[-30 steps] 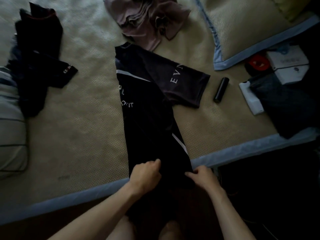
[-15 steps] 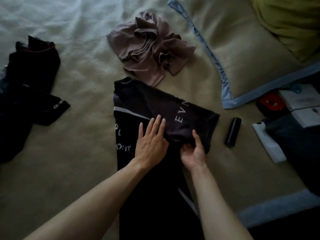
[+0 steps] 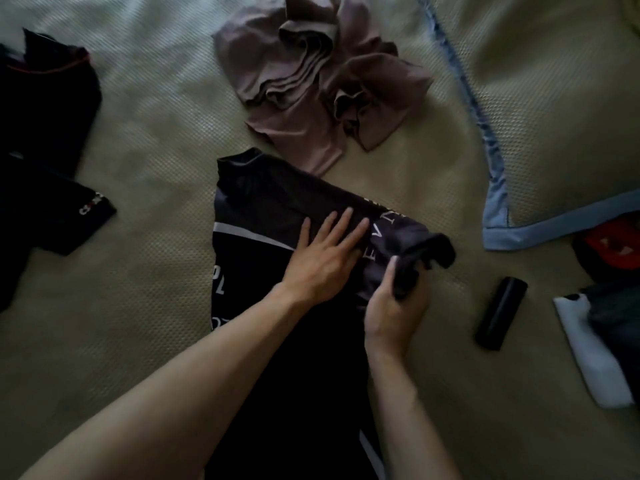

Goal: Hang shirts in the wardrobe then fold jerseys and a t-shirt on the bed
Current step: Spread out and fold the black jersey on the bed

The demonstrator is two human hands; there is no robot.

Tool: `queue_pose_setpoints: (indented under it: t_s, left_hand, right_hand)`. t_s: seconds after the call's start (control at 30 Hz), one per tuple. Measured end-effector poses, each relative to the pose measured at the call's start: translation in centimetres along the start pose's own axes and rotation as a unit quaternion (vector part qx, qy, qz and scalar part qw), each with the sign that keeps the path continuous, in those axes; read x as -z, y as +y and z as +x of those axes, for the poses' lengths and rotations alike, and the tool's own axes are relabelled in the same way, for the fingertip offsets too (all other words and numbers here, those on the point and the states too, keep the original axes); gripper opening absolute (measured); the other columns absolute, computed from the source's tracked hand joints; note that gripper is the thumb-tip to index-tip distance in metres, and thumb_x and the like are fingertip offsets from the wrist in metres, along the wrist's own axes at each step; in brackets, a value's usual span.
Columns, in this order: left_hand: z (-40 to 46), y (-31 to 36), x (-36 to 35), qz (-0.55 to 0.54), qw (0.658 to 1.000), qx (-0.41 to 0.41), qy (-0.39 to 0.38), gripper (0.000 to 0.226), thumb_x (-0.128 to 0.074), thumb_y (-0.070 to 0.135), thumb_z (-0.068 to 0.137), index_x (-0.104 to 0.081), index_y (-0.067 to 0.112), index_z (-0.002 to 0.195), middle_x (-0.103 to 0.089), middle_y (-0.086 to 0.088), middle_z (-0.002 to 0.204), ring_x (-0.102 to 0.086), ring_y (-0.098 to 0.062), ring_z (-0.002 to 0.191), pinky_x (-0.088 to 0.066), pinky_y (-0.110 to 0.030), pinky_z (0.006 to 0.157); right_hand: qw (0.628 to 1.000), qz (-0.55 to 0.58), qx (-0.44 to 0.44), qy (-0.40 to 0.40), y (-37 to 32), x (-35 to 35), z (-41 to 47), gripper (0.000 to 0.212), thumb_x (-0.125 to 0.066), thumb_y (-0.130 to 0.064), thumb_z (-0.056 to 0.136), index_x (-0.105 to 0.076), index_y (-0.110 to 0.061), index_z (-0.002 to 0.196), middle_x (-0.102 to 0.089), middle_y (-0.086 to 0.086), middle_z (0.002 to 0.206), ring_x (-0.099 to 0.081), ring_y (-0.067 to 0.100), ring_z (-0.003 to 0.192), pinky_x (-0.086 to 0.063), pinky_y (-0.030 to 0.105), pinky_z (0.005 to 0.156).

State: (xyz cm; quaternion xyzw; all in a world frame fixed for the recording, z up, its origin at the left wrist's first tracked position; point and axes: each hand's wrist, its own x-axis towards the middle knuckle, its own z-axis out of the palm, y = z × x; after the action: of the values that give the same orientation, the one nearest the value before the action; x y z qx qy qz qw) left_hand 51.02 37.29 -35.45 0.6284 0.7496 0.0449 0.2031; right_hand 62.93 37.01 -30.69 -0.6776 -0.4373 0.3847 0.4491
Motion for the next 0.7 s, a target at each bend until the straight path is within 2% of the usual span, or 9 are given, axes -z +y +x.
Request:
queue_pose_setpoints:
  t_s: [0.07, 0.13, 0.2, 0.23, 0.3, 0.4, 0.5, 0.57, 0.7]
  left_hand:
    - [-1.5, -2.7, 2.8, -0.081, 0.985, 0.058, 0.138, 0.057, -0.037, 0.029, 0.103, -0.024, 0.025, 0.159, -0.021, -0.001, 0.167, -0.025, -0.021, 0.152, -0.021, -0.05, 0.121]
    - [-3.9, -6.8, 5.2, -0.14, 0.936, 0.186, 0.266, 0.054, -0.044, 0.021, 0.099, -0.037, 0.014, 0.153, -0.039, -0.007, 0.158, -0.041, -0.027, 0.143, -0.035, -0.05, 0.115]
    - [-6.3, -10.8, 6.1, -0.2, 0.888, 0.317, 0.265, 0.052, -0.05, 0.025, 0.098, -0.041, 0.014, 0.148, -0.044, -0.009, 0.15, -0.048, -0.029, 0.133, -0.041, -0.051, 0.109]
    - [-7.2, -12.3, 6.1, -0.238, 0.872, 0.355, 0.237, 0.054, -0.055, 0.03, 0.097, -0.041, 0.015, 0.147, -0.047, -0.009, 0.145, -0.052, -0.028, 0.128, -0.044, -0.05, 0.107]
    - [-7.4, -14.0, 6.1, -0.306, 0.858, 0.36, 0.203, 0.059, -0.066, 0.034, 0.092, -0.043, 0.017, 0.144, -0.055, -0.008, 0.134, -0.059, -0.024, 0.118, -0.05, -0.046, 0.102]
    - [-4.8, -14.8, 6.6, -0.361, 0.851, 0.328, 0.195, 0.066, -0.078, 0.03, 0.083, -0.045, 0.017, 0.139, -0.062, 0.002, 0.122, -0.064, -0.014, 0.106, -0.054, -0.032, 0.093]
    - [-0.7, -14.5, 7.5, -0.501, 0.783, 0.333, 0.159, 0.058, -0.083, 0.016, 0.078, -0.053, 0.016, 0.128, -0.065, 0.004, 0.109, -0.066, -0.013, 0.1, -0.053, -0.02, 0.08]
    - [1.2, -14.0, 8.1, -0.597, 0.734, 0.305, 0.109, 0.039, -0.08, 0.007, 0.08, -0.063, 0.012, 0.114, -0.073, -0.006, 0.104, -0.073, -0.024, 0.096, -0.059, -0.028, 0.078]
    - [2.5, -14.4, 11.6, -0.616, 0.723, 0.27, 0.156, 0.027, -0.072, -0.003, 0.084, -0.07, 0.004, 0.11, -0.073, -0.012, 0.097, -0.072, -0.018, 0.076, -0.06, -0.032, 0.074]
  right_hand:
    - [0.971, -0.028, 0.12, -0.206, -1.1, 0.1, -0.6, 0.048, -0.054, -0.001, 0.083, -0.058, -0.013, 0.13, -0.063, -0.008, 0.119, -0.057, 0.001, 0.112, -0.041, 0.01, 0.096]
    - [0.865, -0.132, 0.202, -0.44, -1.3, 0.4, -0.5, 0.066, -0.059, -0.005, 0.082, -0.043, -0.023, 0.143, -0.049, -0.004, 0.144, -0.043, 0.01, 0.137, -0.032, 0.029, 0.117]
    - [0.72, -0.286, 0.188, -0.604, -1.1, 1.3, 0.0, 0.085, -0.069, -0.027, 0.079, -0.028, -0.029, 0.153, -0.028, -0.009, 0.16, -0.02, 0.01, 0.15, -0.014, 0.037, 0.125]
    - [0.702, -0.29, 0.144, -0.634, -1.1, 1.7, 0.8, 0.09, -0.073, -0.034, 0.075, -0.029, -0.03, 0.153, -0.028, -0.011, 0.16, -0.022, 0.007, 0.149, -0.014, 0.03, 0.124]
    - [0.788, -0.201, 0.052, -0.579, -1.9, 2.1, 2.6, 0.071, -0.079, -0.032, 0.075, -0.052, -0.025, 0.14, -0.054, -0.011, 0.14, -0.049, 0.001, 0.13, -0.034, 0.015, 0.109]
    - [0.902, -0.214, -0.037, -0.372, -1.1, -0.7, 6.5, 0.039, -0.074, -0.03, 0.085, -0.066, -0.011, 0.118, -0.072, 0.0, 0.106, -0.068, 0.013, 0.097, -0.053, 0.028, 0.092]
    - [0.887, -0.165, -0.186, -0.389, -0.7, -4.7, 8.6, 0.041, -0.075, -0.023, 0.086, -0.061, -0.004, 0.12, -0.073, 0.011, 0.105, -0.07, 0.017, 0.085, -0.06, 0.029, 0.071]
    - [0.856, -0.125, -0.245, -0.437, -1.4, -6.7, 8.6, 0.031, -0.075, -0.01, 0.085, -0.066, -0.004, 0.115, -0.075, 0.009, 0.1, -0.073, 0.014, 0.079, -0.057, 0.021, 0.06]
    - [0.874, -0.102, -0.177, -0.441, -3.5, -9.7, 8.5, 0.017, -0.077, -0.002, 0.081, -0.072, -0.009, 0.096, -0.074, 0.009, 0.092, -0.07, 0.023, 0.086, -0.059, 0.026, 0.076]
